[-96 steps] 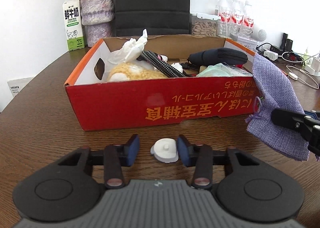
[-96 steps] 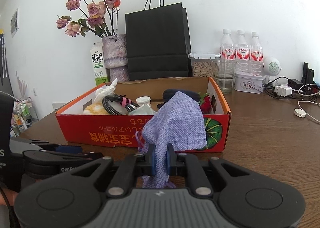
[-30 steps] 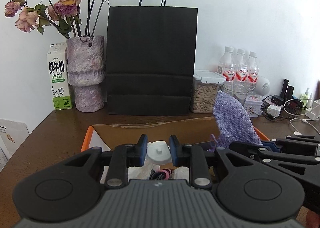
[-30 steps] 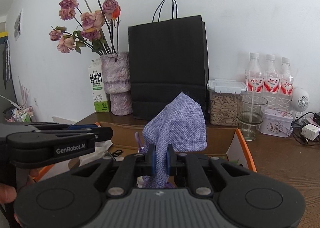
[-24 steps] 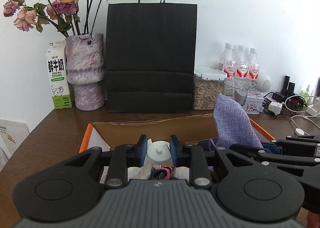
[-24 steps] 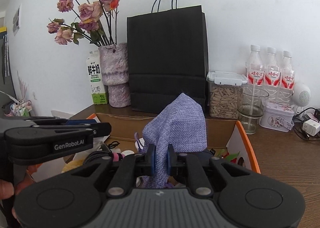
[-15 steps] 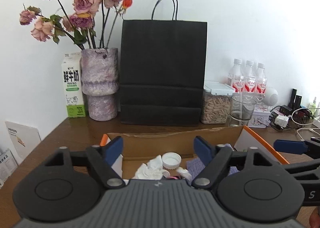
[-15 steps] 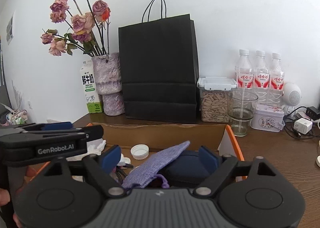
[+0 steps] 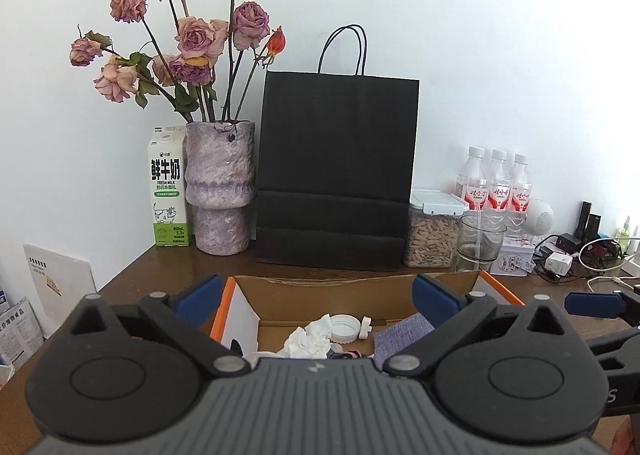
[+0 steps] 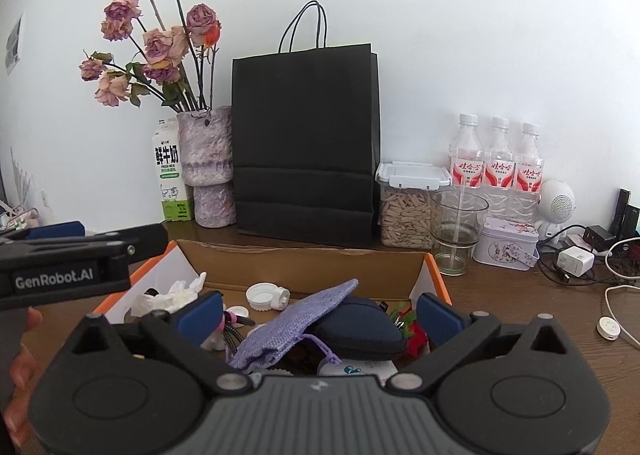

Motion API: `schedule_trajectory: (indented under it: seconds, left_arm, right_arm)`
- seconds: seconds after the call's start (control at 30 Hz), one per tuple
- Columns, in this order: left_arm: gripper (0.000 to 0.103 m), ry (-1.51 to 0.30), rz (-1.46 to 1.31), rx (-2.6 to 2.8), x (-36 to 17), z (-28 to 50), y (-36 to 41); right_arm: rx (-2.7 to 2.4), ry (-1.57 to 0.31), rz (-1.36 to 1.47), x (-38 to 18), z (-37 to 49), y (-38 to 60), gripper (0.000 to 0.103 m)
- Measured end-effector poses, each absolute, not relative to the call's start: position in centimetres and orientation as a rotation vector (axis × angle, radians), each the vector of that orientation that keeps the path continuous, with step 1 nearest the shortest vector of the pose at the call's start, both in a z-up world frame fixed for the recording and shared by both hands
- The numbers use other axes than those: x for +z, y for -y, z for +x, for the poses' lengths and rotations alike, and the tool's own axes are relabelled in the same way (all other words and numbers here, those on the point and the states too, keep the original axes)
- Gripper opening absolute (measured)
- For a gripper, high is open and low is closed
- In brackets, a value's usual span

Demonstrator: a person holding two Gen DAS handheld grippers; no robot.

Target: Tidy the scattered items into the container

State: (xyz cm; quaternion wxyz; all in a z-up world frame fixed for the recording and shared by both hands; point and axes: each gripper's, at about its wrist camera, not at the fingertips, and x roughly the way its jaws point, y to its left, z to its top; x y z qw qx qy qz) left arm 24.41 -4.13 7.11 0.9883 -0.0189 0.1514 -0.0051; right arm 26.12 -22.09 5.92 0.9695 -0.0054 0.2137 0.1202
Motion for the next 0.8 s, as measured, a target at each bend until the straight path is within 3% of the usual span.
schedule_trajectory:
  seconds: [0.8]
  left_arm:
    - [0.103,-0.33,-0.04,-0.028,6.2,11.2,2.3]
  right_arm:
    - [0.216,-0.461,-0.016,4.6,13.2,22.7,0.103]
